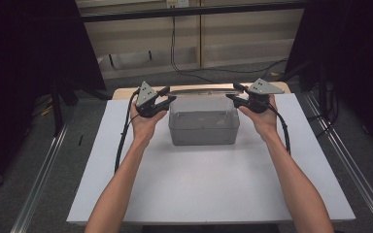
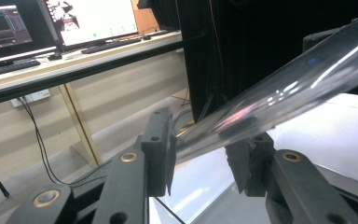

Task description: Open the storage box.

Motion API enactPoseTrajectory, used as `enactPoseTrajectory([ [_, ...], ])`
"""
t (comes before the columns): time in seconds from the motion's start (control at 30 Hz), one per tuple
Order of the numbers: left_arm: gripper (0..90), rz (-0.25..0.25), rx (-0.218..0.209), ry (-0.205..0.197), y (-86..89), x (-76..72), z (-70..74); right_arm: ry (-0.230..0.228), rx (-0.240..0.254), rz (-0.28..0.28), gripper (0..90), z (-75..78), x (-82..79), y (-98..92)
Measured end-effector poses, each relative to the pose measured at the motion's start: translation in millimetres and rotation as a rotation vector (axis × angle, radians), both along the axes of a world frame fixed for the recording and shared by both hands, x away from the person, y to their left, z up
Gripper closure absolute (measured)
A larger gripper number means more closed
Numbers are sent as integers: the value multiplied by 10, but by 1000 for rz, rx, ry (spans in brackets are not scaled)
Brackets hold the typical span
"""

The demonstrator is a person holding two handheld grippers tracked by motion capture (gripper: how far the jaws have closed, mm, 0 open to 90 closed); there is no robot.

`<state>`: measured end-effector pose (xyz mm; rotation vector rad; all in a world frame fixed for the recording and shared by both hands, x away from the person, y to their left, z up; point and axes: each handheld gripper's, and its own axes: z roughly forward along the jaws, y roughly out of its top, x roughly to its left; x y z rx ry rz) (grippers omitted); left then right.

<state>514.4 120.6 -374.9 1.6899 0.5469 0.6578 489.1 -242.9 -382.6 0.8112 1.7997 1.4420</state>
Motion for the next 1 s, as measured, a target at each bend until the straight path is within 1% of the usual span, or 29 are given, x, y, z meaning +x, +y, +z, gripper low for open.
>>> enactPoseTrajectory([
  [0.1, 640, 7, -11, 6, 10, 29, -1, 0, -8, 1, 560, 41, 34, -2],
  [0.13, 645, 12, -20, 9, 16, 52, -3, -1, -4, -1, 561, 46, 44, -1],
  [0.23, 651, 15, -25, 14, 14, 69, -12, 0, 1, -3, 560, 48, 52, -1],
  [0.27, 650, 27, -29, 27, 13, 87, -35, 0, 8, -2, 559, 42, 60, -8],
  [0.3, 652, 27, -29, 27, 13, 87, -35, 0, 8, -2, 559, 42, 60, -8],
  [0.33, 655, 31, -16, 24, -3, 110, -58, 1, 13, -3, 560, 33, 73, -18],
  [0.47, 660, 37, -17, 26, -5, 134, -63, -1, 22, -7, 567, 11, 94, -29],
  [0.5, 660, 35, -14, 23, -6, 144, -62, -1, 22, -7, 567, 11, 94, -29],
  [0.53, 668, 36, -7, 27, -5, 163, -60, -1, 33, -11, 572, -1, 106, -33],
  [0.7, 680, 43, 1, 29, -11, 197, -48, 0, 43, -15, 582, -10, 117, -36],
  [0.83, 693, 34, 19, 24, -8, 222, -32, 2, 47, -17, 598, -29, 139, -63],
  [0.93, 700, 30, 22, 23, -2, 243, -22, 8, 50, -23, 601, -47, 155, -82],
  [1.0, 703, 30, 7, 32, -7, 262, -16, 14, 46, -21, 591, -62, 168, -86],
])
